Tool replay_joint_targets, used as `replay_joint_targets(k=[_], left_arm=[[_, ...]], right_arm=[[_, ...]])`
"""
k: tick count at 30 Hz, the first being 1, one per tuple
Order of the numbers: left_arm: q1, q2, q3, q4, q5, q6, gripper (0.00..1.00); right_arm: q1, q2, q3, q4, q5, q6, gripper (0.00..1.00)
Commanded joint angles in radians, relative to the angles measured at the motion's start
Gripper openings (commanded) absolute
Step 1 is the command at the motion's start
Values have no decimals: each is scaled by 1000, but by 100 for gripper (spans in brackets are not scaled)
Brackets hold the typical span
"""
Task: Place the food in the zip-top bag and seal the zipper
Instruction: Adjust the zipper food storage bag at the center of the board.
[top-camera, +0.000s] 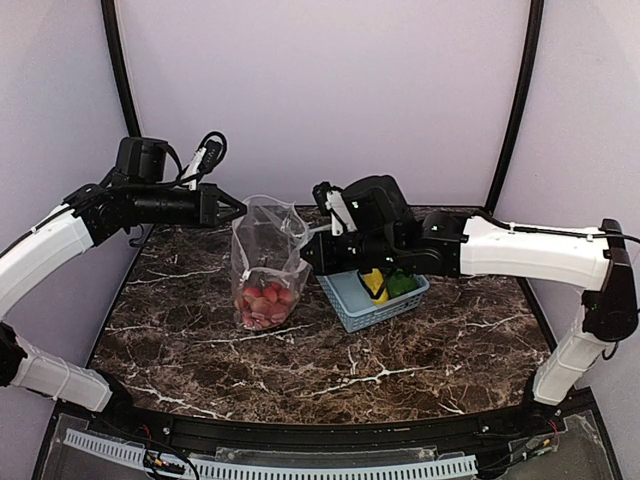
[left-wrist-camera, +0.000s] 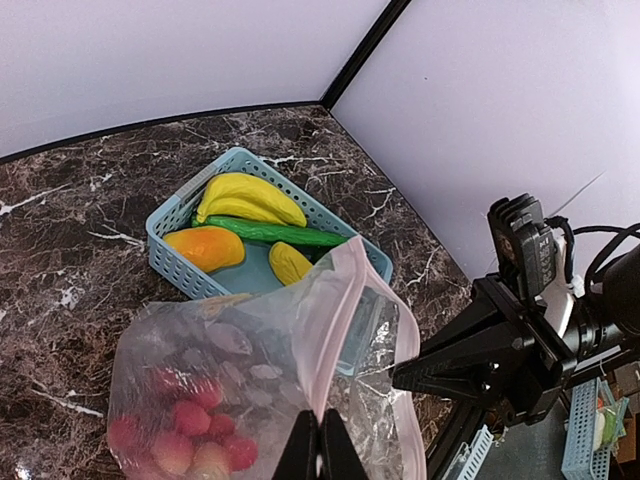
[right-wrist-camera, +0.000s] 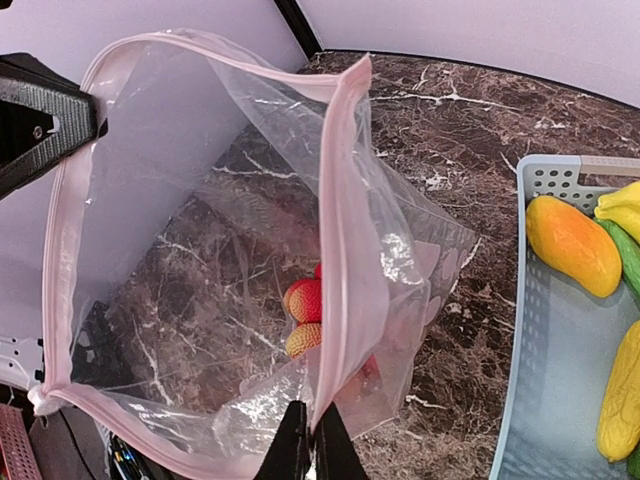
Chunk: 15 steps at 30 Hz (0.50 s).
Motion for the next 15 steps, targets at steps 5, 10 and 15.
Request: replay_joint_targets(k=[5, 10, 15], left_arm=[[4, -1, -21, -4, 3, 22, 1], [8, 9, -21, 7, 6, 25, 1], [30, 40, -1, 5, 13, 69, 1]], right_arm=[[-6, -25, -8, 1, -4, -1, 30], [-7, -86, -17, -17, 21, -30, 55], [-6, -181, -50, -36, 74, -75, 74]])
